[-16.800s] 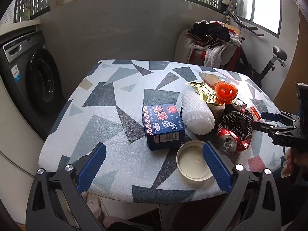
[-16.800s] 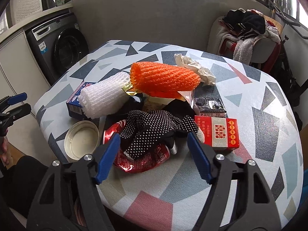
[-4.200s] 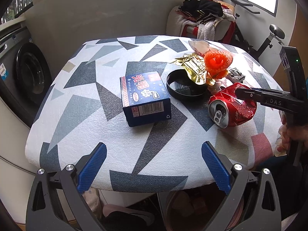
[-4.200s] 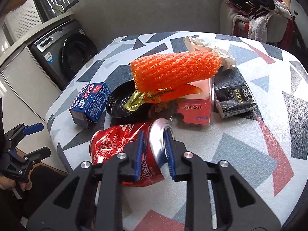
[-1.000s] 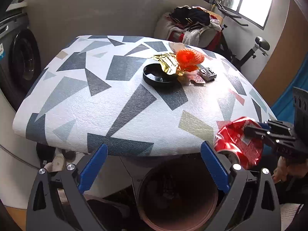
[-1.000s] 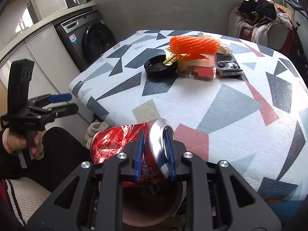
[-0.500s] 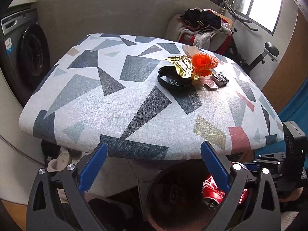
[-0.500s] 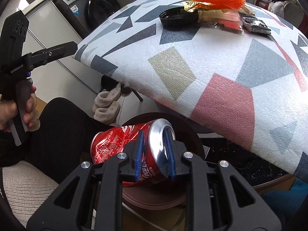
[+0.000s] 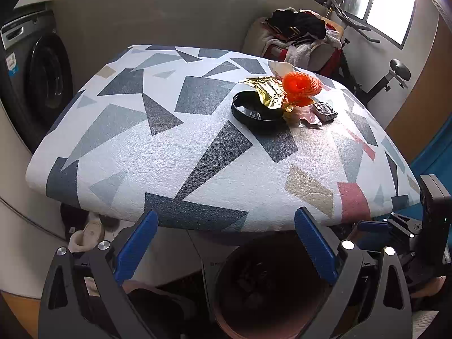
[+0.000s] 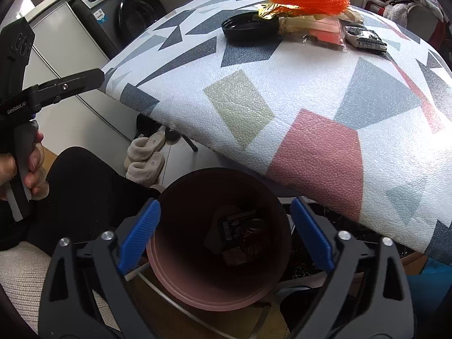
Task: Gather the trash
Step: 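Lower the crushed red can into the brown bin and open the right tool, then grasp the orange foam net sleeve with the right tool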
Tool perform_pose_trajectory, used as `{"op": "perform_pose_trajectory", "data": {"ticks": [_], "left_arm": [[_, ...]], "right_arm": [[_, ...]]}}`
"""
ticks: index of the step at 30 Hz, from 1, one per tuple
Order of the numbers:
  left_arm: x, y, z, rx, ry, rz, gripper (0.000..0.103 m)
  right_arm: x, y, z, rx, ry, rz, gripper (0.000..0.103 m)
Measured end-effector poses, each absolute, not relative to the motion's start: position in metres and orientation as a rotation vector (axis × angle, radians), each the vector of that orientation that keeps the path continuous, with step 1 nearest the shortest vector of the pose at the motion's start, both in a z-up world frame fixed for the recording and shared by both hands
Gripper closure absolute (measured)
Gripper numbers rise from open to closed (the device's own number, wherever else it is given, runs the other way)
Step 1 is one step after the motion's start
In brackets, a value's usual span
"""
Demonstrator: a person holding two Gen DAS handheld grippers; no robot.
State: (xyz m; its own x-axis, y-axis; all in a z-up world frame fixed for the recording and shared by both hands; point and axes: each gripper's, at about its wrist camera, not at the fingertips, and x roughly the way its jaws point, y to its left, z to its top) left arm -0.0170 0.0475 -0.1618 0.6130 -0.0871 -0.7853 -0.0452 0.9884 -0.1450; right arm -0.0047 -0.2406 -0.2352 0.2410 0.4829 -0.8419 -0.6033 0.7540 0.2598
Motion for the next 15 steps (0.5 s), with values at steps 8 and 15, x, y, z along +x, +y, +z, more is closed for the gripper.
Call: {"op": "perform_pose_trajectory", "data": {"ticks": [8,15], "left_arm": [[-0.015,0.047,-0.165,-0.156,0.919,-0.024,0.008],[-0.009,0.053,-0.166,-0.162,0.921,-0.014,0.008]], "right_arm": [[0.015,-0.26,-0.222,-0.125,1.032,0.624,0.006],[0.044,-0.277,-0.209,-0.089,0.981,0.485,0.006]]}}
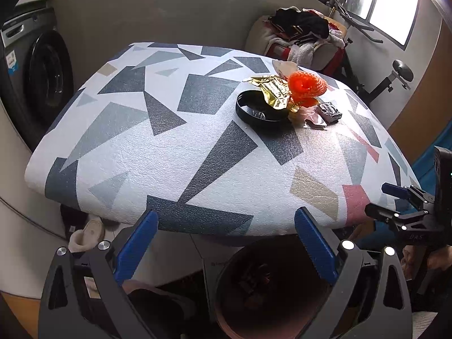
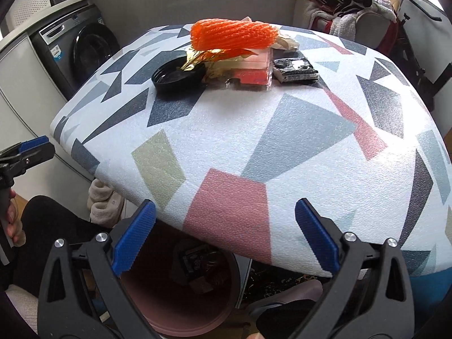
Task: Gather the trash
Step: 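Grasp the orange foam net sleeve with the right tool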
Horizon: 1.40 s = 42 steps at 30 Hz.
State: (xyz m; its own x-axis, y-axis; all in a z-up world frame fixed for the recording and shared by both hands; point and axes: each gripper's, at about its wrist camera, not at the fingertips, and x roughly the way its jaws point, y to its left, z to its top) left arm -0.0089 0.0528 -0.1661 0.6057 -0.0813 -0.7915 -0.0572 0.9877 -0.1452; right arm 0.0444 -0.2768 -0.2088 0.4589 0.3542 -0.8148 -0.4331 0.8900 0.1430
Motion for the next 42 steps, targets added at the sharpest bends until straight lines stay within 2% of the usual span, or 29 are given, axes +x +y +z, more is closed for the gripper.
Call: {"op": "perform_pose_trajectory", "data": {"ticks": [9,16,23,28,30,32,33,35,42], "left_arm": [[0.007,0.063,-0.161,-0.175,0.894,-0.019,0.008],[0.026,0.086,-0.147,-0.235,0.818,0.022,0.008],[0.046,0.104,-0.15,-0.218,0.846,0.101,0.008],[0.048,0.107,-0.155,-0.22,0.855,0.107,0.008],[0.049,0.105,-0.157,-0.227,0.861,0.097,0.008],[0.049,0.103,-0.158,-0.226,0.866,0.089,0.008],[0.049,0.101,-0.158,-0.222,0.869,0.085,0.008],[0.05,0.098,-0.16,-0.2,0.88,0.087,0.008],[0.056,0.097,-0.163,-0.243,0.9,0.057,0.009]], "right_arm": [[0.093,-0.274,-0.183,-0.044,0.926,0.523,0.006],[0.155,-0.259,-0.171,-0.029,0.953,0.502,0.006],[0.221,-0.264,-0.163,0.277,0.959,0.493,0.006],[0.248,-0.25,-0.172,0.388,1.004,0.494,0.013],[0.253,-0.242,-0.175,0.376,1.007,0.499,0.023],[0.254,-0.235,-0.176,0.337,1.004,0.502,0.046],[0.253,-0.233,-0.175,0.326,1.004,0.511,0.051],[0.248,-0.236,-0.172,0.329,0.99,0.534,0.087],[0.211,-0.26,-0.145,0.261,0.847,0.556,0.091]]}}
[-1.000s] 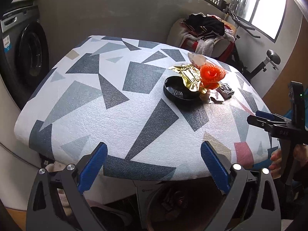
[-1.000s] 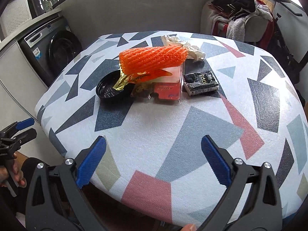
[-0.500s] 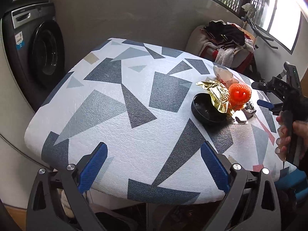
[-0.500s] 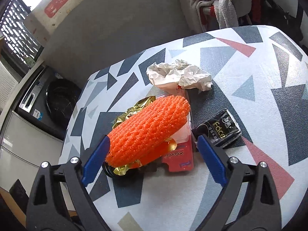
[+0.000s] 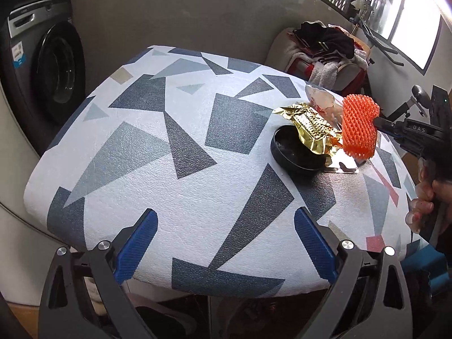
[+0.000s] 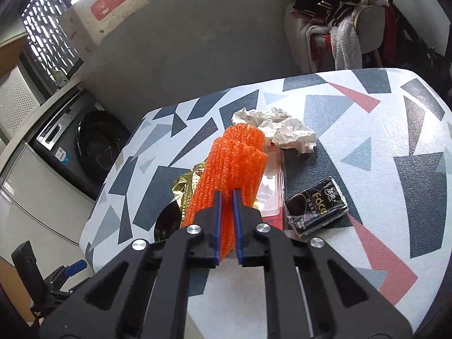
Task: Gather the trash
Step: 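Grasp the orange foam net sleeve with the right tool, then grasp the gold foil wrapper with left tool while right tool holds orange net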
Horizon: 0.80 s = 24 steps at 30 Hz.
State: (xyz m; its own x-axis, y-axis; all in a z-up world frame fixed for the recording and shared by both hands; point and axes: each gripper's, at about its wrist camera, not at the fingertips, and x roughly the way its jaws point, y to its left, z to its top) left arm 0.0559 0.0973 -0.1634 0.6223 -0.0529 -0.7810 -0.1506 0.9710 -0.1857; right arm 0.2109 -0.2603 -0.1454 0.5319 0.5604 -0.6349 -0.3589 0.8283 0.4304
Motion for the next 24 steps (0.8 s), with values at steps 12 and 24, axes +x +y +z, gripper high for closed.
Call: {"op": "perform_pose_trajectory", "data": {"ticks": [12,24], "left_arm": [[0.15,0.072,-0.162,-0.476,0.958,-0.145,0.017],[0.28,0.024,-0.188,-0.441,1.055,-0.109,0.017]], "right_arm": [[0.156,-0.3,-0.139,0.163,0.758,0.52,0.092],[0.137,-0.333,-0.142,0.144,0.748,0.471,0.092]]}}
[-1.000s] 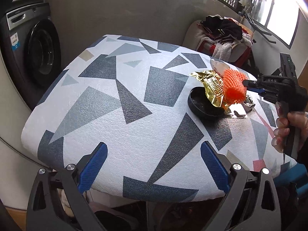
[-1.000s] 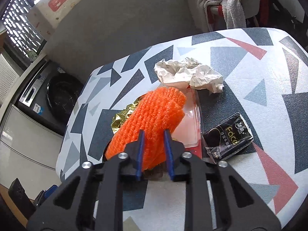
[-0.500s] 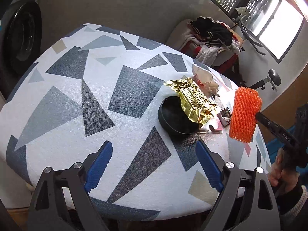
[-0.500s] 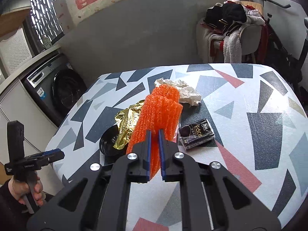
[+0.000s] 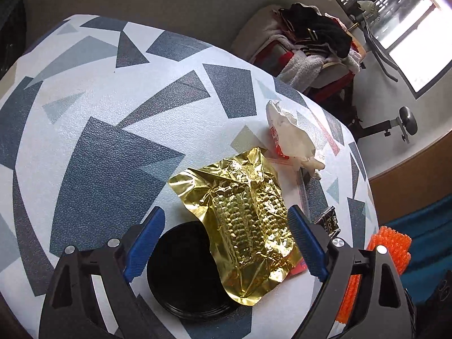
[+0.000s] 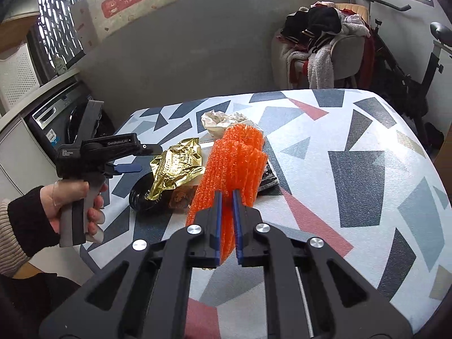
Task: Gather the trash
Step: 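Grasp the gold foil wrapper with left tool while right tool holds orange net, then drop gold foil into brown bin with left tool while right tool holds net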
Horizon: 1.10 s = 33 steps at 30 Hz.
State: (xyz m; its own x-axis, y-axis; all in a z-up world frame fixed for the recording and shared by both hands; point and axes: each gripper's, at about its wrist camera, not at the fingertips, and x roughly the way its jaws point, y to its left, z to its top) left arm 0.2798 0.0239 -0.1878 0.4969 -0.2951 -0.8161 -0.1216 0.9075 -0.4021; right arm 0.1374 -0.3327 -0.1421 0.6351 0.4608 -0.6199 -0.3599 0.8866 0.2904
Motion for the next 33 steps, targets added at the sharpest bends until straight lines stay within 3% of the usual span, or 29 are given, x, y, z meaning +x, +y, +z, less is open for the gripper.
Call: {"op": "perform_pose_trajectory", "data": {"ticks": [5,7,13,24,33], "left_arm": [[0.298,0.015,-0.198,-0.417,1.081,-0.068,0.021],[0.299,0.01,-0.2,-0.382,1.092,-0.073,0.045],[0.287,0.009,-0.185,-0.321,1.04,-0.101,0.065],[0.225,0.008,-0.121,-0.196,0.9,-0.225,0.068],[0.116,0.009,-0.116,-0.101,0.847,-0.263,0.068]], "right_arm": [[0.129,-0.341,-0.144,0.132,0.748,0.464,0.092],[0.127,-0.343,-0.146,0.132,0.752,0.46,0.092],[0.122,-0.343,-0.147,0.121,0.749,0.464,0.092],[0.11,-0.336,-0.134,0.115,0.718,0.495,0.092],[0.087,-0.33,-0.123,0.096,0.699,0.518,0.092]]}}
